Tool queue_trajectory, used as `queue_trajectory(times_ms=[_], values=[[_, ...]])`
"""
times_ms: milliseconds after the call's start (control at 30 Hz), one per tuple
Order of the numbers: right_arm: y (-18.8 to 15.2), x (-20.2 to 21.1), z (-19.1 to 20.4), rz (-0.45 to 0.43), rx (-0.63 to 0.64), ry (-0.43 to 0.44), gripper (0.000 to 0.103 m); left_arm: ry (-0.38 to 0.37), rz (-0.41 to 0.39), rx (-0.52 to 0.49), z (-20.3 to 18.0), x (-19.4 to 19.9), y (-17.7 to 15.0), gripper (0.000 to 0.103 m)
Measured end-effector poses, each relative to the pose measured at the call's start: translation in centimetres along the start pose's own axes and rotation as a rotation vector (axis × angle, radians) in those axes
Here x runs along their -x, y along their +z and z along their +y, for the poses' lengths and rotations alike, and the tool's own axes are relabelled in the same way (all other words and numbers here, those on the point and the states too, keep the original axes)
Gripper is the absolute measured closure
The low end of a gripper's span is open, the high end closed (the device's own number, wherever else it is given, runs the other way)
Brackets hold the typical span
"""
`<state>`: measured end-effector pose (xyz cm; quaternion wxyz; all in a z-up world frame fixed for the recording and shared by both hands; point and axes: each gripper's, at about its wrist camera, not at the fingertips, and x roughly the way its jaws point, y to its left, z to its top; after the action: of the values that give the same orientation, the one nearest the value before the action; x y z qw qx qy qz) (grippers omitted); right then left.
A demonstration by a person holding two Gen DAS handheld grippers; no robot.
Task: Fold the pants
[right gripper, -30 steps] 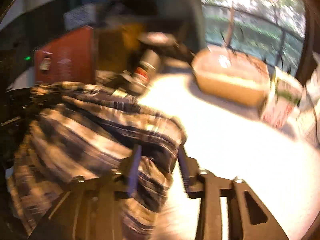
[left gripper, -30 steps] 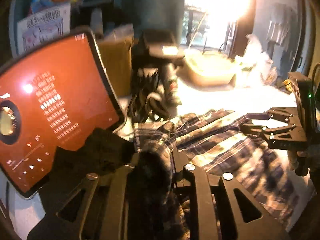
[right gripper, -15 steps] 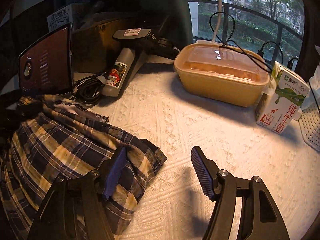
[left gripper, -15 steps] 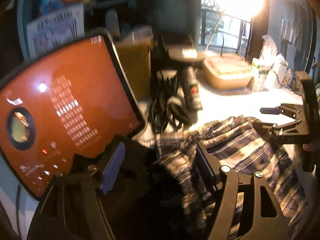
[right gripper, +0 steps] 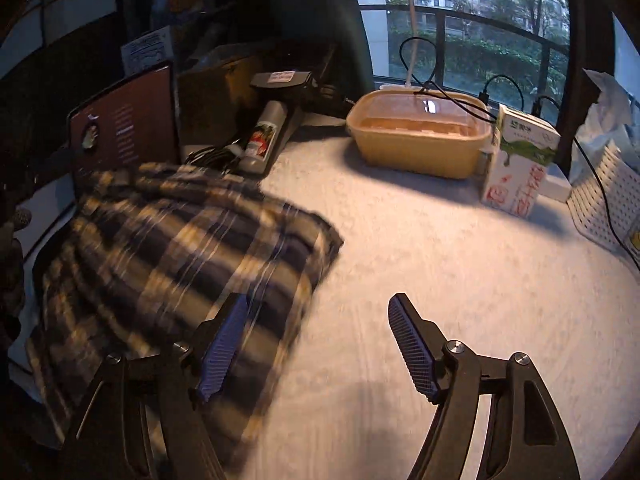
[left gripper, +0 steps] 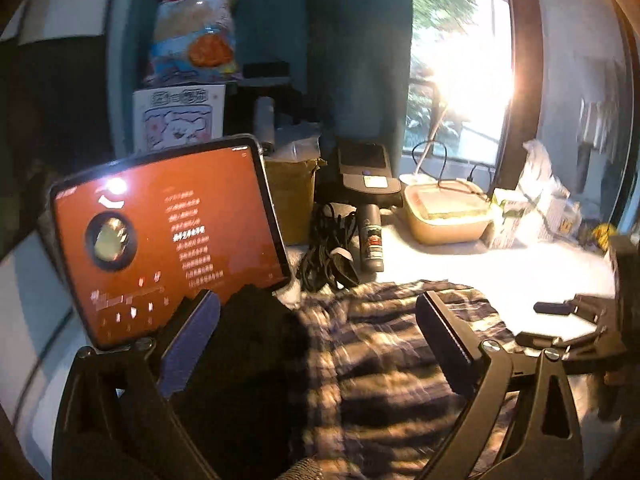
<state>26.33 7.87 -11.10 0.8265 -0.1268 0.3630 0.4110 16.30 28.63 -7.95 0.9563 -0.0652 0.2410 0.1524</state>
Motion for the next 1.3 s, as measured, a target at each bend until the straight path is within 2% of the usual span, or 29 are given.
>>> queue_trajectory(times_ms=[167,467,733,1033,1300], values=[[-2.2,2.6,-0.2,-0.013,-0.011,-0.008,0.028,-0.064,0.014,-0.012,-2.8,2.3,-1.7,0.005],[-6.5,8.0,-1.6,-0.042,-0.045,-0.055,0.027,-0.185,0.063,-0.020,-8.8,4.2,-5.0,0.005],[-10.8,12.8,-2.8,-0.075,-0.121,-0.123,0.027,-0.235,0.084,-0.045,-13.4,6.0,-7.0,0.005],[-14.1,19.8,-3.8,-0.154,-0.172,-0.259,0.027,-0.284,0.005,-0.094,-17.2,9.8,-6.7,0.005],[-15.5,25.3,-3.9,-0.261,-0.203,-0.336,0.020,-0.322,-0.071,-0.109,-19.0,12.7,-5.9,0.005]])
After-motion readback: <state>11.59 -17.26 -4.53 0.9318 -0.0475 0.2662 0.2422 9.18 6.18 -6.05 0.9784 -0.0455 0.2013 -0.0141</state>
